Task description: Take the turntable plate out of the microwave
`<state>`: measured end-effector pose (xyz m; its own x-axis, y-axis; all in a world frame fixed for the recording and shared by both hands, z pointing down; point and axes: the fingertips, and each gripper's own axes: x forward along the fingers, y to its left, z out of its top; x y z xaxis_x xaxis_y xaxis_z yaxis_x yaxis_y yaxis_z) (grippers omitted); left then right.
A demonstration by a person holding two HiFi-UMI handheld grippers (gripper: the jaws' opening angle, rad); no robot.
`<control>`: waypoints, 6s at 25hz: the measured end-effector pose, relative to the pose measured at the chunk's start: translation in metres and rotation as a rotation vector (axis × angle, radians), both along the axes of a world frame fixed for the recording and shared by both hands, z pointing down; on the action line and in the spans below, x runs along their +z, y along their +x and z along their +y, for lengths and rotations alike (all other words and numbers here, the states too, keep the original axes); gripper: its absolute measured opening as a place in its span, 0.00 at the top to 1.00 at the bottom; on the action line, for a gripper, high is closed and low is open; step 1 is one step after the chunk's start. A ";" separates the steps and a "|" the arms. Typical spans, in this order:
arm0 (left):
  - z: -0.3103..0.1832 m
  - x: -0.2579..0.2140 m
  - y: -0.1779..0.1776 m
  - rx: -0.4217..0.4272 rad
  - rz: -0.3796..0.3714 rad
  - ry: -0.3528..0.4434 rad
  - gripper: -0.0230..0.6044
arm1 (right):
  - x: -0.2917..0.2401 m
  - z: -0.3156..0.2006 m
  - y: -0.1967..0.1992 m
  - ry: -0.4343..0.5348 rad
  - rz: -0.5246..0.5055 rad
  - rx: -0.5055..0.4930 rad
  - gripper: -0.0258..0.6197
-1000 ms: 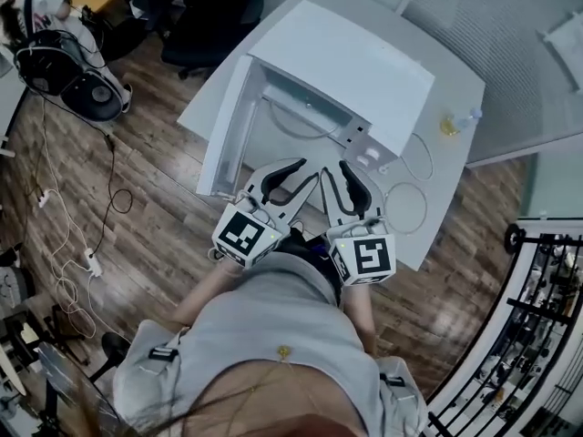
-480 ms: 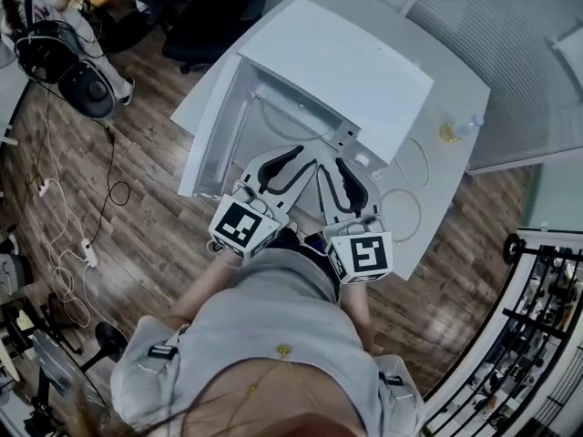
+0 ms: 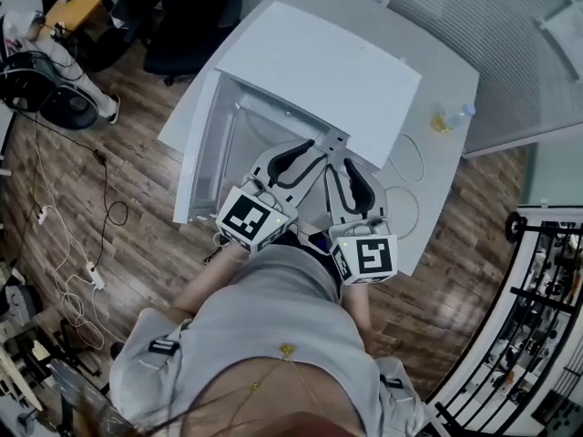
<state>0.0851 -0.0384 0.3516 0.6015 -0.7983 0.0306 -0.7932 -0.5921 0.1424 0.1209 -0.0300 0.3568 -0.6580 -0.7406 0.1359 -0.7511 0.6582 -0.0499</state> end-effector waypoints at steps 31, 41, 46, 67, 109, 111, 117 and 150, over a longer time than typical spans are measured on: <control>-0.045 0.026 -0.079 0.212 -0.034 -0.048 0.77 | 0.017 -0.045 -0.075 -0.047 0.035 0.206 0.77; -0.054 0.035 -0.100 0.277 -0.061 -0.048 0.75 | 0.031 -0.050 -0.089 -0.073 0.027 0.313 0.77; -0.055 0.044 -0.105 0.328 -0.060 -0.067 0.75 | 0.038 -0.052 -0.096 -0.082 0.027 0.359 0.77; -0.067 0.092 -0.104 0.345 -0.062 -0.136 0.75 | 0.088 -0.053 -0.095 -0.187 0.040 0.421 0.76; -0.059 0.253 -0.149 0.110 0.002 -0.661 0.75 | 0.242 -0.056 -0.091 -0.590 0.009 0.346 0.75; -0.057 0.259 -0.152 0.090 0.022 -0.696 0.75 | 0.247 -0.055 -0.088 -0.629 -0.062 0.364 0.74; -0.054 0.272 -0.158 0.043 0.105 -0.793 0.72 | 0.262 -0.052 -0.076 -0.748 -0.264 0.434 0.63; -0.103 0.306 -0.152 -0.131 0.488 -0.943 0.63 | 0.308 -0.088 -0.080 -1.014 -0.704 0.440 0.76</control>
<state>-0.0671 -0.1412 0.6573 0.6267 -0.6371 0.4486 -0.5764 0.0084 0.8171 0.0404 -0.1183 0.6650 -0.5469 -0.6825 0.4849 -0.5025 -0.1957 -0.8422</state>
